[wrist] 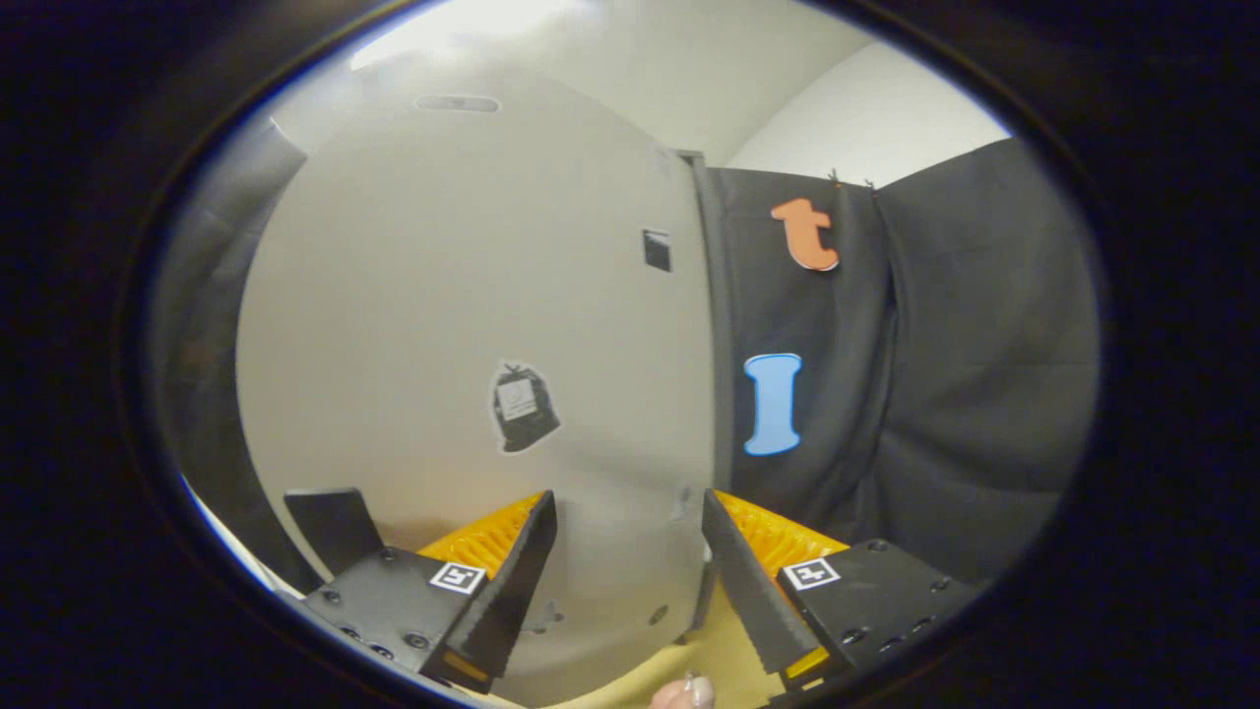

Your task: Open the shoe cabinet door, grab the shoes and put them into the shoe cabinet, then close the shoe cabinet door.

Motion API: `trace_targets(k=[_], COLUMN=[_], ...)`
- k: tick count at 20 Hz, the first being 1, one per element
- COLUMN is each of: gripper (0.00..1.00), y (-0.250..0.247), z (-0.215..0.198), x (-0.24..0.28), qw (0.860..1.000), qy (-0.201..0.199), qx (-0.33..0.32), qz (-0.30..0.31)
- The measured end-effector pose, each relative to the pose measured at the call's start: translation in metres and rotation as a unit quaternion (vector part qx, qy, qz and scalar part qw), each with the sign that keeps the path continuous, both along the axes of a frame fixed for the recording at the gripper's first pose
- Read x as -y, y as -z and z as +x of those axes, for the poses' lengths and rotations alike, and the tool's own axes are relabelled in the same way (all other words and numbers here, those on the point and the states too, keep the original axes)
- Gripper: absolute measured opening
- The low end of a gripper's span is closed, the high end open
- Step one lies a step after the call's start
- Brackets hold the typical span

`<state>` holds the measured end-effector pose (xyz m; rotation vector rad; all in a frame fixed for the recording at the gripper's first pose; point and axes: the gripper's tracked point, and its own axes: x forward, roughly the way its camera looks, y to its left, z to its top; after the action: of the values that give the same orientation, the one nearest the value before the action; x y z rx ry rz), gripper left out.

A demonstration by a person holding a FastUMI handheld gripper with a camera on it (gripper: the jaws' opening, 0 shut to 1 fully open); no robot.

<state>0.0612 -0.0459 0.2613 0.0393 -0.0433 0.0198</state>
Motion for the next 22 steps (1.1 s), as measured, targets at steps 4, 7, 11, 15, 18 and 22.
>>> trace_targets(k=[4, 7, 11, 15, 18, 22], gripper=[0.93, 0.93, 0.93, 0.93, 0.93, 0.93], y=[0.004, 0.002, 0.000, -0.007, 0.002, 0.003], z=[0.023, 0.046, 0.069, 0.099, 0.107, 0.133], x=[-0.057, -0.078, -0.090, -0.108, -0.128, -0.121], qw=[0.999, 0.999, 0.999, 0.998, 0.999, 0.999], qy=[-0.040, -0.050, -0.048, -0.047, -0.040, -0.034], qx=[0.003, 0.007, 0.005, 0.011, 0.004, -0.006], qz=[-0.009, -0.007, -0.006, -0.038, -0.035, -0.012])
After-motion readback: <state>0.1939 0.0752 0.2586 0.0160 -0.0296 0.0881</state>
